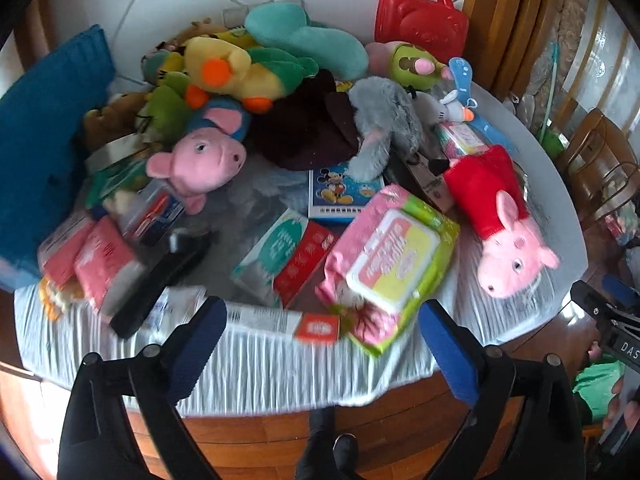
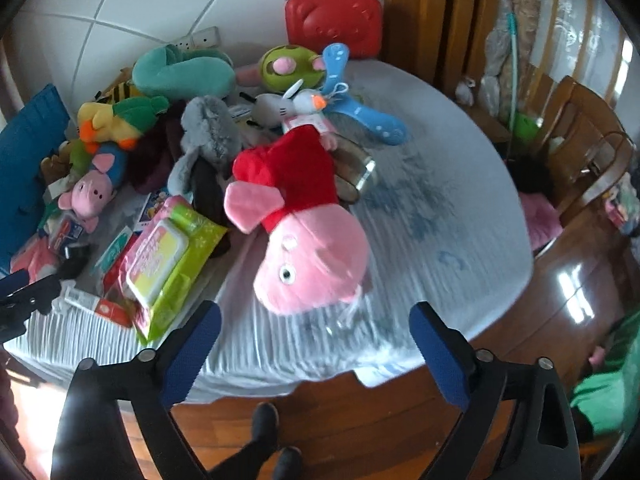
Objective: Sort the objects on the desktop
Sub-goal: 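Grasp the WIPES pack with the left tool while the right tool grasps the red-shirted pig plush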
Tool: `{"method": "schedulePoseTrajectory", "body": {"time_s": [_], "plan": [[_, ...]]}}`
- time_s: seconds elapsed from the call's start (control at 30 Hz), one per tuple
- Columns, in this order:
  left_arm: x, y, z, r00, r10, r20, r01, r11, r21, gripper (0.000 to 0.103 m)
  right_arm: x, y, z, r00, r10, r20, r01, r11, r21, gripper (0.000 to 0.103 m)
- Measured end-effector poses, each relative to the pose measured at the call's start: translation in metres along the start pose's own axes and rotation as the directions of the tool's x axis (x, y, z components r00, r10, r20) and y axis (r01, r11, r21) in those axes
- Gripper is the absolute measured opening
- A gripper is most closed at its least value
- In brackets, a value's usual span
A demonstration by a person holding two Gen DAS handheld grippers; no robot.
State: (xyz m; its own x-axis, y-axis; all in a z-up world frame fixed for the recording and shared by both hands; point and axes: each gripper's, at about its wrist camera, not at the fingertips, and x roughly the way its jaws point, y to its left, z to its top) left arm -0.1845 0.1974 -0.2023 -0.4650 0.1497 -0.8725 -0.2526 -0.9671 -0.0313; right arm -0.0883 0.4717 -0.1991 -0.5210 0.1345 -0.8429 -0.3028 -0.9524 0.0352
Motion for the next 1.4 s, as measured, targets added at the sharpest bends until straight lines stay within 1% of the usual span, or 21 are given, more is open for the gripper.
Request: {"method": "schedulePoseTrajectory", "body": {"time_s": [0.1,0.17,0.27,0.37,0.4,0.43,0.5,0.57,0.6,0.7,0.73,0.77,0.93,1.17,1.27,1.33,1.37,1.4], "plan": [[0.023,0.009,0.017,1.0,0.005,-0.022,-0.005,1.0,-0.004,0.099,0.022,0.008,0.019,1.0,-0.016,-0.017,0.016,1.0,-0.019,0.096],[0.036,0.02,0.022,0.999,0.009,-0.045,-0.009,1.0,-0.011,0.099,0.037,0.013,0.032,0.999,-0.027,-0.028,0.026,0.999,-0.032,0.096],[0.058,0.022,0.024,0.994,-0.003,-0.107,0.003,1.0,0.002,0.099,0.059,0.013,0.041,0.996,-0.063,-0.06,0.059,0.997,-0.059,0.096],[0.072,0.007,0.023,0.989,-0.046,-0.144,0.05,0.998,0.026,0.099,0.077,0.009,0.048,0.992,-0.089,-0.093,0.083,0.994,-0.075,0.098],[0.075,-0.002,0.023,0.987,-0.064,-0.147,0.07,0.997,0.038,0.099,0.082,0.007,0.05,0.991,-0.09,-0.102,0.082,0.993,-0.081,0.1],[0.078,-0.012,0.024,0.986,-0.076,-0.148,0.085,0.995,0.053,0.099,0.087,0.006,0.053,0.989,-0.089,-0.114,0.078,0.992,-0.098,0.102],[0.085,-0.033,0.025,0.985,-0.086,-0.152,0.1,0.991,0.087,0.099,0.097,0.004,0.057,0.987,-0.085,-0.138,0.067,0.989,-0.132,0.102],[0.091,-0.053,0.025,0.983,-0.095,-0.156,0.114,0.986,0.12,0.099,0.105,0.005,0.058,0.986,-0.056,-0.159,0.029,0.985,-0.169,0.102],[0.095,-0.062,0.026,0.983,-0.093,-0.157,0.115,0.984,0.135,0.099,0.108,0.005,0.059,0.985,-0.043,-0.168,0.012,0.983,-0.181,0.102],[0.109,-0.075,0.025,0.986,-0.055,-0.156,0.082,0.982,0.173,0.099,0.119,0.005,0.059,0.981,-0.013,-0.192,-0.03,0.975,-0.218,0.102],[0.113,-0.08,0.025,0.987,-0.042,-0.156,0.071,0.98,0.185,0.099,0.122,0.005,0.059,0.981,-0.005,-0.196,-0.04,0.974,-0.224,0.102],[0.118,-0.084,0.025,0.988,-0.029,-0.155,0.059,0.978,0.198,0.103,0.125,0.005,0.06,0.98,0.004,-0.2,-0.05,0.972,-0.23,0.102],[0.14,-0.105,0.025,0.988,0.03,-0.148,0.008,0.967,0.254,0.103,0.136,0.01,0.059,0.976,0.033,-0.215,-0.089,0.962,-0.259,0.102],[0.144,-0.097,0.027,0.989,0.009,-0.146,0.025,0.974,0.227,0.103,0.153,0.012,0.064,0.976,0.036,-0.217,-0.091,0.964,-0.248,0.103],[0.146,-0.094,0.028,0.989,0.0,-0.145,0.032,0.976,0.216,0.103,0.164,0.014,0.065,0.975,0.016,-0.223,-0.073,0.966,-0.249,0.102],[0.147,-0.092,0.028,0.99,-0.007,-0.144,0.037,0.977,0.208,0.103,0.17,0.013,0.063,0.973,0.016,-0.231,-0.072,0.969,-0.235,0.102],[0.146,-0.092,0.028,0.99,-0.008,-0.142,0.037,0.978,0.206,0.098,0.171,0.012,0.062,0.972,0.033,-0.231,-0.085,0.971,-0.221,0.099],[0.142,-0.093,0.028,0.99,-0.006,-0.139,0.035,0.978,0.206,0.091,0.173,0.012,0.062,0.973,0.037,-0.229,-0.087,0.973,-0.214,0.089]]}}
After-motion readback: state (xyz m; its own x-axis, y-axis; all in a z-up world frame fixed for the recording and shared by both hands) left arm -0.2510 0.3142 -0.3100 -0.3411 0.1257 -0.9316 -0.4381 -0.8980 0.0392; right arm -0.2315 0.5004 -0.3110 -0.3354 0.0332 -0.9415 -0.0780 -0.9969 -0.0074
